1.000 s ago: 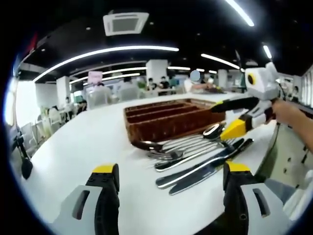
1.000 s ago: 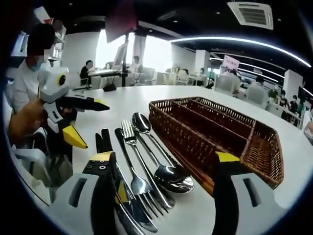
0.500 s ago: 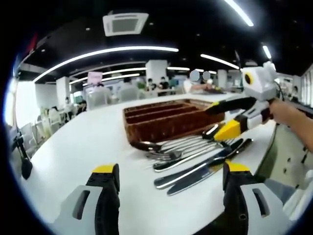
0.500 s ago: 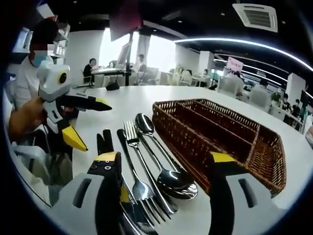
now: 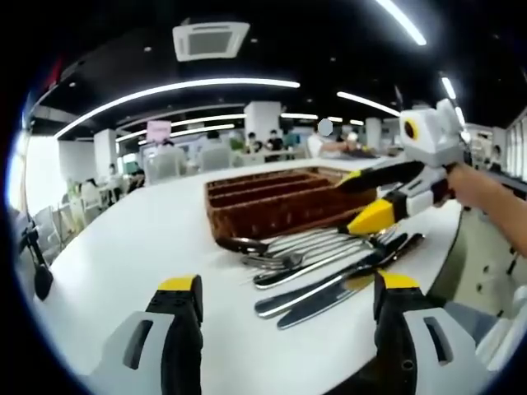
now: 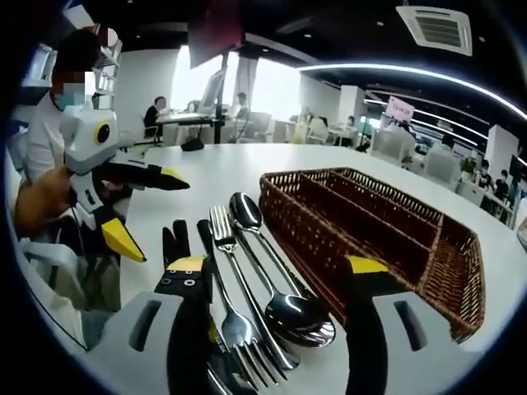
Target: Arrange the knives, forks, and spoons in their matching storage slots by inserting each utensil handle-first until every utensil is classified and aligned in the correct compartment
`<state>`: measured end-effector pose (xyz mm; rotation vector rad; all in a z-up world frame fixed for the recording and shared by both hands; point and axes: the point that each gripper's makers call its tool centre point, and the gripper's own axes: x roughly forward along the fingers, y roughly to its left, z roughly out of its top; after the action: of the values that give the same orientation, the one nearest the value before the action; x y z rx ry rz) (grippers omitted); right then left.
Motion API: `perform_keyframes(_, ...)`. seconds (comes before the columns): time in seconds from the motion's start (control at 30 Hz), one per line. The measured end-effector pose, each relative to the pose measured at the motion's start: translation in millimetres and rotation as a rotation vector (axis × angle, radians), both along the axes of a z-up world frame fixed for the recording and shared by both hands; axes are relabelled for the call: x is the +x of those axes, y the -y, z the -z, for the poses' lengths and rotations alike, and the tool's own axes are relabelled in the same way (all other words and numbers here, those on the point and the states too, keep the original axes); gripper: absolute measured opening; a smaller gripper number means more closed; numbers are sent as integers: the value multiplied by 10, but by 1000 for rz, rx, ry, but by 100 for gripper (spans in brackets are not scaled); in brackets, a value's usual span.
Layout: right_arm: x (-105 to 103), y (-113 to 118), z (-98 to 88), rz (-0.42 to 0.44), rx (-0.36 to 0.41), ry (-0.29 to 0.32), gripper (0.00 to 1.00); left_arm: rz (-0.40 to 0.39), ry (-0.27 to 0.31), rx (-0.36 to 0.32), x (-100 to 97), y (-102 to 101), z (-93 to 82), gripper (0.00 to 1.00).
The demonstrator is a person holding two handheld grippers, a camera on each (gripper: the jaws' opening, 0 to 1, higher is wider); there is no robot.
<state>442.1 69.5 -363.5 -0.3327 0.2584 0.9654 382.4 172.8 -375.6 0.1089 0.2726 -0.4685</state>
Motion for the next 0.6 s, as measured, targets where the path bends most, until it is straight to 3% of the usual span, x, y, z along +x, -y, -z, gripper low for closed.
perform_keyframes(0.6, 78, -114, 65, -22, -16, -17, 55, 1, -2, 0, -30, -3, 23, 84)
